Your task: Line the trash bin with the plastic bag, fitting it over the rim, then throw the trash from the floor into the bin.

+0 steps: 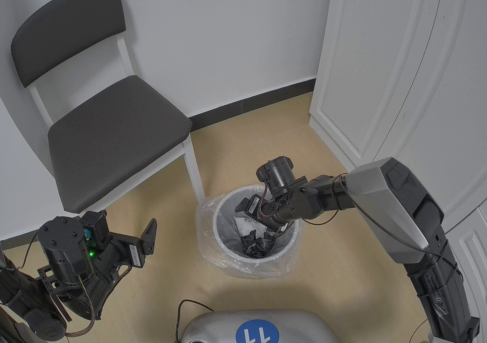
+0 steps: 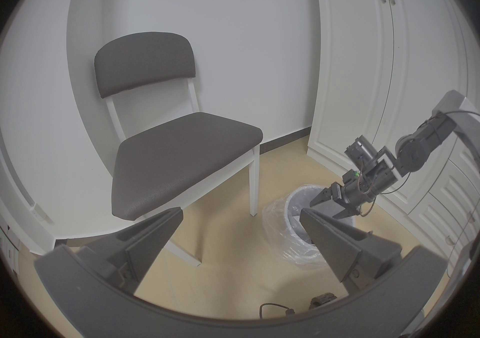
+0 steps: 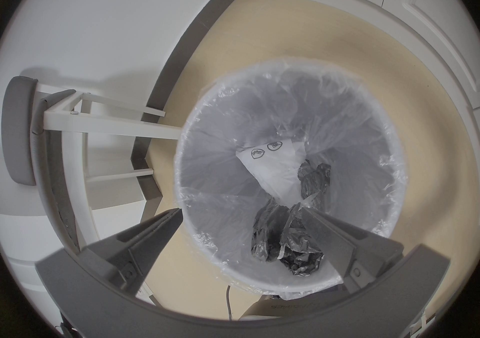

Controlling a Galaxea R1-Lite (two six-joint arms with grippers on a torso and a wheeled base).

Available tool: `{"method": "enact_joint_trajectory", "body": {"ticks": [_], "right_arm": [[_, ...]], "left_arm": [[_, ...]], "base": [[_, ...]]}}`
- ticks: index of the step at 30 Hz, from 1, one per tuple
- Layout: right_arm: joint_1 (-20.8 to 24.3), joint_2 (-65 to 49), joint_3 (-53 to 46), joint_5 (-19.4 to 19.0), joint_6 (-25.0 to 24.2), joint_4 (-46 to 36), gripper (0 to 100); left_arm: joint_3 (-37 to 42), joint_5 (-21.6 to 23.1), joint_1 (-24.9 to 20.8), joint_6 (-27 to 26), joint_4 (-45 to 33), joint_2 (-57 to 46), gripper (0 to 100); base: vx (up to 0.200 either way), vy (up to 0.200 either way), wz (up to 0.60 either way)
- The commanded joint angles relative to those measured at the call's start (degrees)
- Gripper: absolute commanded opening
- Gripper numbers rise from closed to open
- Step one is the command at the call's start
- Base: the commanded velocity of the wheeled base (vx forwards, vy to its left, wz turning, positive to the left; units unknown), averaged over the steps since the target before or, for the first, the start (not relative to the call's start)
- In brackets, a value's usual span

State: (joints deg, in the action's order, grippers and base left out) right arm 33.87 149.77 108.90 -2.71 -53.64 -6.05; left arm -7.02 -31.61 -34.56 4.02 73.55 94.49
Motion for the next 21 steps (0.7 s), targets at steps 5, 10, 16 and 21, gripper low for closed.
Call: {"method": "enact_joint_trajectory", "body": {"ticks": [5,10,16,21], "right_arm": [[0.15,-15.39,-13.10,3.15,11.01,0.25,100],[-0.73,-28.57,-33.84,4.02,28.24,10.97,100],[-3.72,-39.38,-57.04,4.29,48.10,34.17,100],[-5.65,-43.34,-69.35,8.24,59.09,49.46,100]], "left_arm": [[-0.10,-0.12,-0.07,-0.16,0.02,-0.71,100],[-0.10,-0.47,-0.60,-0.51,0.02,-2.47,100],[-0.54,-3.37,-0.60,-1.21,0.02,-3.96,100],[0.61,-3.90,-0.51,-4.37,0.02,-6.42,100]], "base": [[0.000,0.000,0.00],[0.000,0.000,0.00],[0.000,0.000,0.00],[0.000,0.000,0.00]]}}
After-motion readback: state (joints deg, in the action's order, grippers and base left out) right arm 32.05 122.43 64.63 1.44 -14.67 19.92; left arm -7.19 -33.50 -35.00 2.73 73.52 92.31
